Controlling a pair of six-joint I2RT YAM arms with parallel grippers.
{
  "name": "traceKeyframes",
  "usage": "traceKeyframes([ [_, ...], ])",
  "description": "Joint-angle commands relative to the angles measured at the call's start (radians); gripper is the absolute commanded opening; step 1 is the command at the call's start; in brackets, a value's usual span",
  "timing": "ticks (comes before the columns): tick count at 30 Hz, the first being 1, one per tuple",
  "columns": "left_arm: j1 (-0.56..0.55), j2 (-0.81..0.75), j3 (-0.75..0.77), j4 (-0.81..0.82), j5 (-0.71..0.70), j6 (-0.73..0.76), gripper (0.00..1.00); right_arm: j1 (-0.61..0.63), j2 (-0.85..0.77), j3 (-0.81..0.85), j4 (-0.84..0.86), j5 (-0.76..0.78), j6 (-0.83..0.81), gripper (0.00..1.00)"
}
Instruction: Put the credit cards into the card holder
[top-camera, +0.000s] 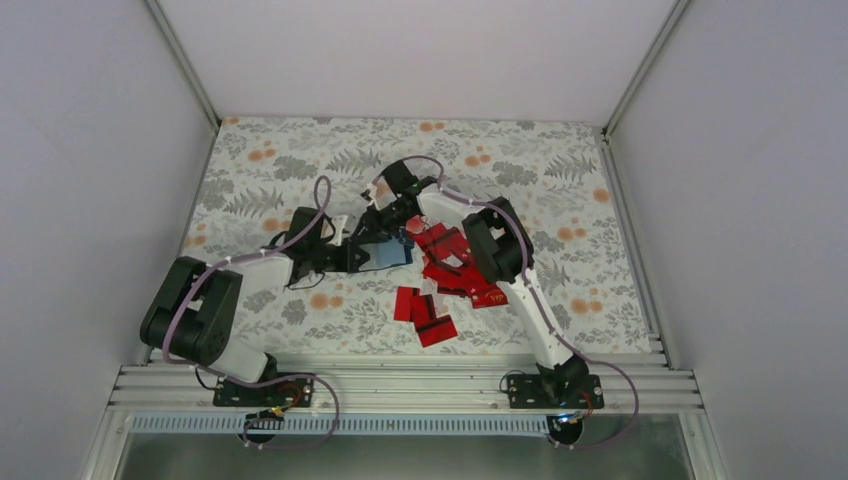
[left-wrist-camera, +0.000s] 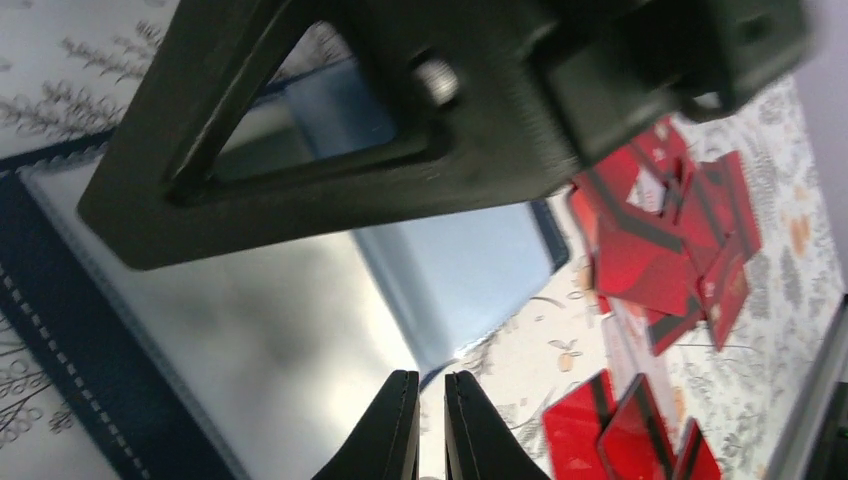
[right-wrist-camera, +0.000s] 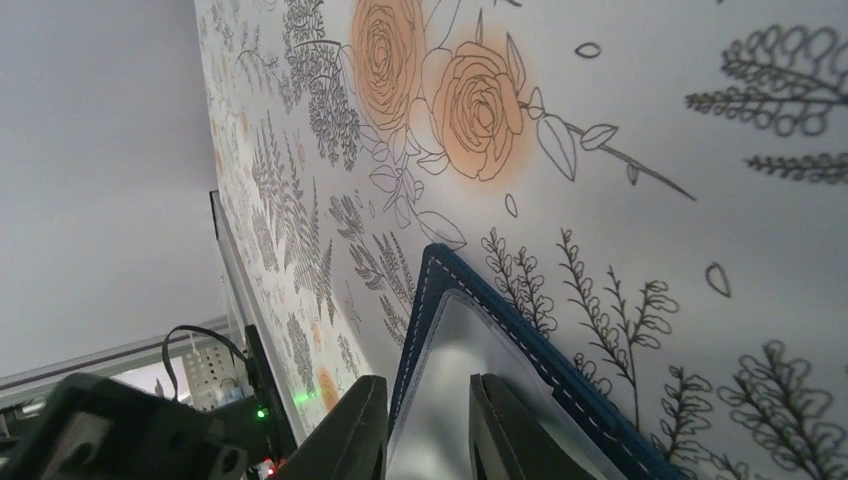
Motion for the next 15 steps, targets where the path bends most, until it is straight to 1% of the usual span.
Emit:
traceKeyframes([
  [1,0.001,0.043,0.022,-0.036,-0.060,0.053,0.09,-0.005,-0.028,0.020,-0.055,0.071,-0.032,0.24],
  [9,0.000,0.109,0.034,-0.060,-0.107,0.051,0.08,-0.008,-0.098,0.066,-0.139,0.123,-0.075,0.28],
  [13,-0.001,0.130,0.037,-0.058,-0.099,0.052,0.07,-0.014,-0.186,0.054,-0.208,0.213,-0.122,0.37],
  [15,0.001,0.123,0.042,-0.060,-0.099,0.053,0.07,-0.016,-0.265,-0.011,-0.237,0.291,-0.156,0.44],
])
